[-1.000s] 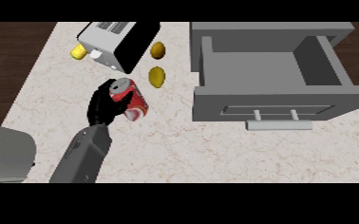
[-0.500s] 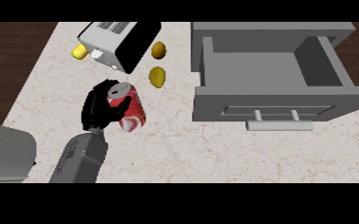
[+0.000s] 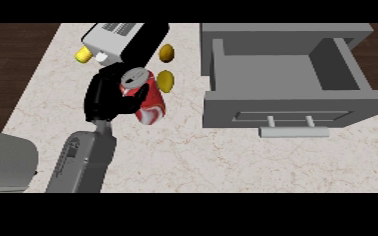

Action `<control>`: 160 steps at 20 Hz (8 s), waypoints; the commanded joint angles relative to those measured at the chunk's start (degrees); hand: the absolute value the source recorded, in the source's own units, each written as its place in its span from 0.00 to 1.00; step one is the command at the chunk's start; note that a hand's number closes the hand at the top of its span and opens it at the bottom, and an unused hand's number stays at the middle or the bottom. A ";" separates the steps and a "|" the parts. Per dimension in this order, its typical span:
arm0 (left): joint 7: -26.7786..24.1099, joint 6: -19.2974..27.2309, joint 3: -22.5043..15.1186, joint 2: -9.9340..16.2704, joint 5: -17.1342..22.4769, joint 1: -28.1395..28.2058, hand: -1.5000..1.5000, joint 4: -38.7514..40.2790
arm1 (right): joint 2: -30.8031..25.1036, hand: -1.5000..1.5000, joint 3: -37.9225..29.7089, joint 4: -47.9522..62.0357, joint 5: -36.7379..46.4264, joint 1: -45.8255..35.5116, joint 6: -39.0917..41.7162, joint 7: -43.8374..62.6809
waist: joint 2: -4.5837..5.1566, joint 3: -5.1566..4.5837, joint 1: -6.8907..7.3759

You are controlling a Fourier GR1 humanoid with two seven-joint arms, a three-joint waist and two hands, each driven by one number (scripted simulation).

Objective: Pick up the can, place it into the drawer and close the drawer

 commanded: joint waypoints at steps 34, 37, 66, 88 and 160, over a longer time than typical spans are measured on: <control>8.82 29.21 -14.65 -0.65 5.80 -44.42 1.00 21.97 | 0.39 0.00 2.96 -2.84 -0.15 -0.90 -2.51 2.42 | 0.41 0.00 -2.14; 8.42 30.37 -15.94 -0.65 8.50 -47.46 1.00 24.21 | -0.69 0.00 4.03 -2.05 2.45 -5.23 -5.95 4.23 | 0.45 -0.01 -1.60; -4.12 36.95 -34.47 -0.65 32.08 -58.37 0.00 47.70 | -2.78 0.00 4.65 -1.50 1.31 -7.20 -4.82 4.57 | 1.37 0.09 -5.48; -10.45 40.24 -38.54 -0.65 40.95 -57.39 0.00 47.18 | -4.91 0.00 1.84 -6.27 13.84 -9.68 0.16 -4.65 | 1.31 0.07 -5.23; 9.60 42.94 -36.36 24.49 30.42 -44.25 0.00 13.16 | -10.28 0.00 32.67 110.42 107.27 -84.43 -67.27 -22.19 | 1.57 0.11 5.43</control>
